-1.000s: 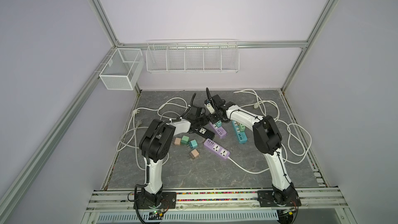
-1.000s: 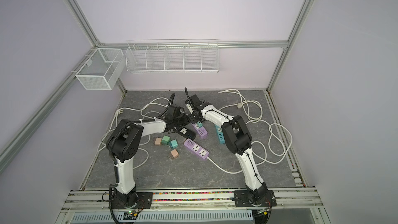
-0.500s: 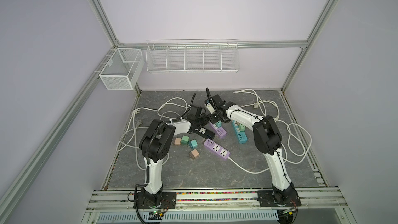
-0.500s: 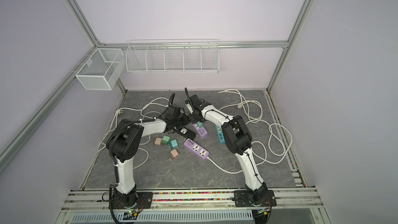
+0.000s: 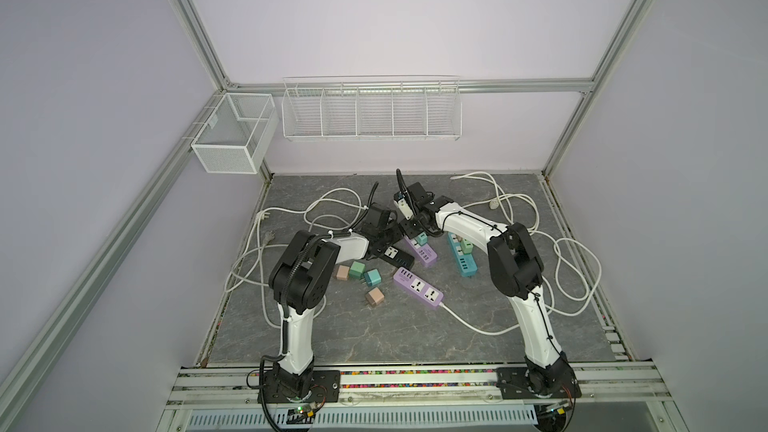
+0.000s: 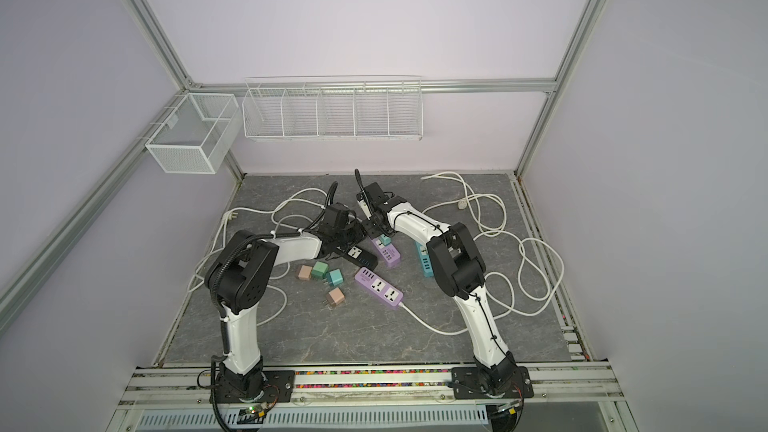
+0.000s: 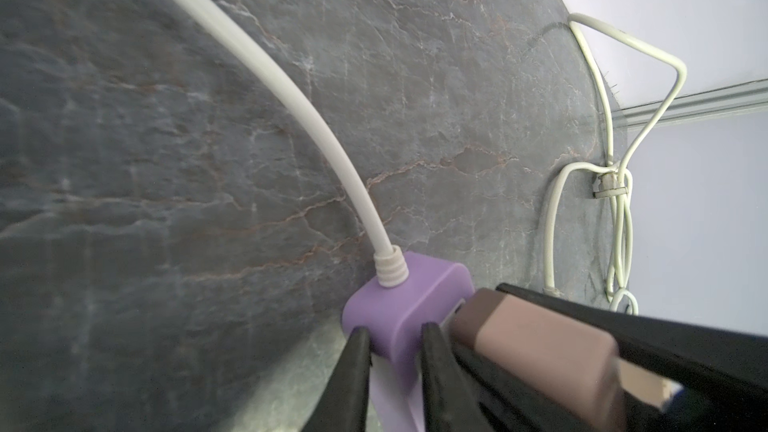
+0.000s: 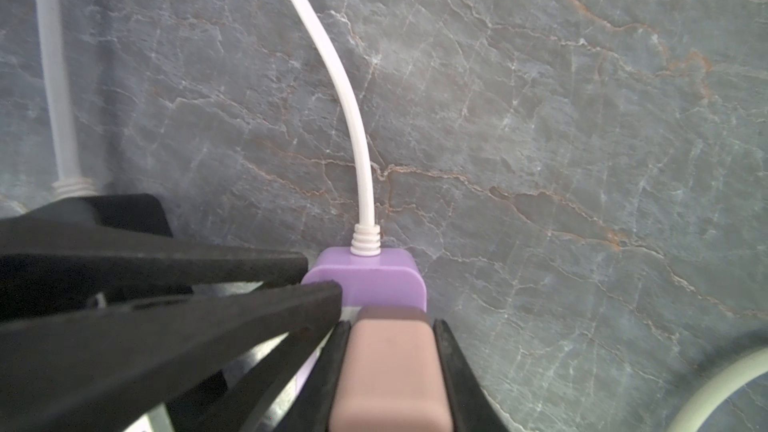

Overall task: Pull the plug off the socket
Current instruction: 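Pull the pink adapter out of the purple strip with the right gripper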

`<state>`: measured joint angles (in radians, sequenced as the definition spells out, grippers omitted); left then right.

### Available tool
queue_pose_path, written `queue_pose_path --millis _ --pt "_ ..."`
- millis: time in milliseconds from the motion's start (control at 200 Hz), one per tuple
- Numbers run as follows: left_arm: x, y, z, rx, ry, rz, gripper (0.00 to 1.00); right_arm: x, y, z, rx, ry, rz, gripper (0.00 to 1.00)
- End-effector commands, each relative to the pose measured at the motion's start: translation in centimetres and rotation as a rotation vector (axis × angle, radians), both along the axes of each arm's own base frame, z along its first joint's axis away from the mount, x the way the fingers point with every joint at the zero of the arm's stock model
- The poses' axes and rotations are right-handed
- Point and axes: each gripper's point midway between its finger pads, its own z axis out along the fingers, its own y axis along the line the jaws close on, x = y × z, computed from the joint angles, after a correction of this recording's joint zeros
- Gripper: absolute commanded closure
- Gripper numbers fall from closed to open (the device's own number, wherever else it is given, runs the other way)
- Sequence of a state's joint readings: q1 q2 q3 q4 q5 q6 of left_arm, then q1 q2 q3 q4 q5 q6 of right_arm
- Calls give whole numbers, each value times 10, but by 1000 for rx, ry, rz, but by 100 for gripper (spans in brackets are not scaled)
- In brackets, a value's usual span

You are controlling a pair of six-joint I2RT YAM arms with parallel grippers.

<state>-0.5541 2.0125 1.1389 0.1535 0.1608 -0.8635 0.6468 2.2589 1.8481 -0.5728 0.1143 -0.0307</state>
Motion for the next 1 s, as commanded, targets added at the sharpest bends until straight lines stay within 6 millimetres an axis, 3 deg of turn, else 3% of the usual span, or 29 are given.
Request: queue_pose_path --millis 0,145,280,435,655,880,995 --pt "-65 39 -94 224 284 8 77 1 4 29 -2 -56 17 93" --pt "-66 39 -93 216 280 14 77 7 -5 38 -3 -77 1 93" --pt "-65 36 -94 207 283 6 77 2 0 29 21 -40 1 93" --pt "-66 36 -92 193 276 13 77 -3 10 32 51 -33 17 93" --pt "-63 34 -87 183 261 7 77 10 -16 48 -5 -94 -17 93" --pt "-59 27 -83 159 256 -1 77 -5 11 47 13 -71 50 93" --pt "-58 28 -78 163 247 -2 77 -1 3 54 -28 -104 38 93"
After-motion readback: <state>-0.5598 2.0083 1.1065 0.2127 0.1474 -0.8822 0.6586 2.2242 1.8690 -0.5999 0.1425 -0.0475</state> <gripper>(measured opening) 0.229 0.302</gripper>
